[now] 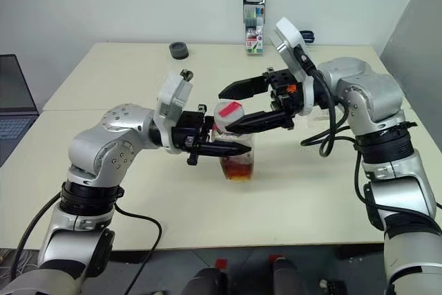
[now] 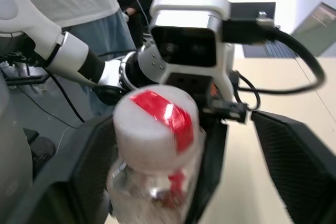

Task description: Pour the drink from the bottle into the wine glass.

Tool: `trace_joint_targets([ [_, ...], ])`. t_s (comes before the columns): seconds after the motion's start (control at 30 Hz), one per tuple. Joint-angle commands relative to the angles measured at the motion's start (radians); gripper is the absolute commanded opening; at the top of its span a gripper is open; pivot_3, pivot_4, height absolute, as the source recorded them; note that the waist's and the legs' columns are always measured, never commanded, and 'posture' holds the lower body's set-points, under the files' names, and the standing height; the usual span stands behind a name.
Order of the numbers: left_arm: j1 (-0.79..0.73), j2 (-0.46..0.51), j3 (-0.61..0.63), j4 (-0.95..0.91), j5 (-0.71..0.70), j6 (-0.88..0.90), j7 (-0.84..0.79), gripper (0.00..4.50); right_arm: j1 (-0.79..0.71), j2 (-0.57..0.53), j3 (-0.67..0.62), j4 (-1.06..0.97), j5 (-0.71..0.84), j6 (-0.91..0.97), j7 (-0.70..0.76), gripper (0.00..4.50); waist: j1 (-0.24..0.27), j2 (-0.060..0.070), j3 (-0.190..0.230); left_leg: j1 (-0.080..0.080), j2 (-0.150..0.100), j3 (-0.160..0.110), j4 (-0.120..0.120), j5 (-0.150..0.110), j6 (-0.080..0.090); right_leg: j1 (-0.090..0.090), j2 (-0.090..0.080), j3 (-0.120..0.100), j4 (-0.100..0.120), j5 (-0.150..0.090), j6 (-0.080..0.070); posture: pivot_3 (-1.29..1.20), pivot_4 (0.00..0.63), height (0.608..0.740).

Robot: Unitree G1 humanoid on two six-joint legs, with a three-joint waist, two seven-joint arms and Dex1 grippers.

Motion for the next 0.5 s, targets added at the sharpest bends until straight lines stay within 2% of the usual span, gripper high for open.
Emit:
trace_joint_targets([
  [0.03,-0.001,0.000,0.022,-0.049,-0.031,-0.019,-0.004,1.84,0.036,-0.060,-0.070,-0.101,0.037,0.082,-0.020,4.47,-0.001,0.000,0.000,0.000,0.000,0.000,0.000,0.000,0.000,0.000,0.000,0.000,0.000,0.000,0.000,0.00,0.150,0.740],
  [0.13,0.001,-0.008,0.022,-0.039,-0.023,-0.029,0.004,1.84,0.095,-0.109,-0.130,-0.202,0.083,0.166,-0.075,4.47,0.000,0.000,0.000,0.000,0.000,0.000,0.000,0.000,0.000,0.000,0.000,0.000,0.000,0.000,0.000,0.00,0.150,0.740],
  [0.33,-0.006,-0.025,0.020,-0.010,-0.009,-0.049,0.023,1.84,0.224,-0.118,-0.271,-0.402,0.169,0.271,-0.276,4.47,-0.002,0.000,0.000,0.001,0.001,0.001,0.000,0.000,0.000,0.000,0.000,0.000,0.001,0.000,0.000,0.00,0.150,0.740],
  [0.4,-0.008,-0.027,0.020,-0.002,-0.005,-0.056,0.026,1.84,0.272,-0.104,-0.312,-0.471,0.203,0.295,-0.358,4.47,-0.001,0.000,0.000,0.001,0.001,0.001,0.000,0.000,0.000,0.000,0.001,0.001,0.001,0.000,0.000,0.00,0.150,0.740],
  [0.5,-0.015,-0.038,0.016,0.016,0.006,-0.069,0.040,1.84,0.333,-0.019,-0.368,-0.583,0.280,0.330,-0.547,4.47,-0.002,0.000,0.000,0.001,0.001,0.001,0.000,0.000,0.000,0.000,0.001,0.001,0.001,0.000,0.000,0.00,0.150,0.740],
])
